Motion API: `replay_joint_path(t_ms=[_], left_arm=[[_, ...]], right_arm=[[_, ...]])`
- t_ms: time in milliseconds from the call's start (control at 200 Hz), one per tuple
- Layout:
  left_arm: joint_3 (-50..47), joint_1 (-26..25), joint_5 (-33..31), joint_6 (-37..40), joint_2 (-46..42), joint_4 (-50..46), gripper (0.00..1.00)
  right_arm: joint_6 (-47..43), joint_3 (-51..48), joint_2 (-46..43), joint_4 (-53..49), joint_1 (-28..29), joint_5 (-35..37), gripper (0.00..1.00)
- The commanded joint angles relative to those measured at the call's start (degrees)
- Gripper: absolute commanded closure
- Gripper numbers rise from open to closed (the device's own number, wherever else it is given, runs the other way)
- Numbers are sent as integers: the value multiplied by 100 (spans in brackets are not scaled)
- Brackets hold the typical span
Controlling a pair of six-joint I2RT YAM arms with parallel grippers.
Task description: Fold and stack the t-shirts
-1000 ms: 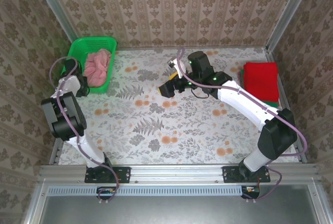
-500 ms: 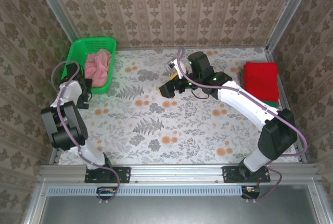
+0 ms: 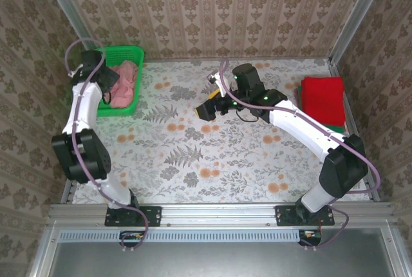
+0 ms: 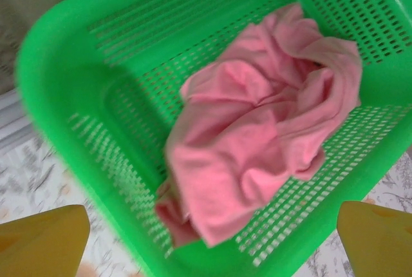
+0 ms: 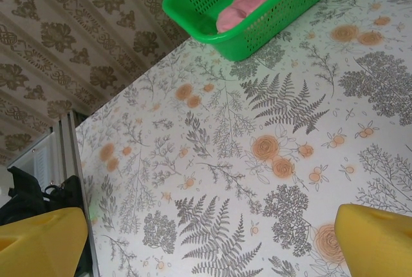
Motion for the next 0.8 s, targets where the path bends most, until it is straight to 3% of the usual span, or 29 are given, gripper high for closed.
replay_joint_path(t_ms=[0,340,435,630,795], left_arm=[[574,-60,318,634,750,-419,0],[1502,-137,963,501,2231,-367,1],[1735,-134,1246,415,2601,-275,17],[2281,-141,1457,335,2940,-378,100],[2289,-160,1124,345,2385,-192,100]], right_arm=[[-124,87,-194,-45,27,-118,0],[1,-20,-360,53,18,-224,0],[-32,3,-364,-43,25,-246,0],[-77,21,-380,-214,25,-302,0],[-34,40,-387,-220,26,-304,0]])
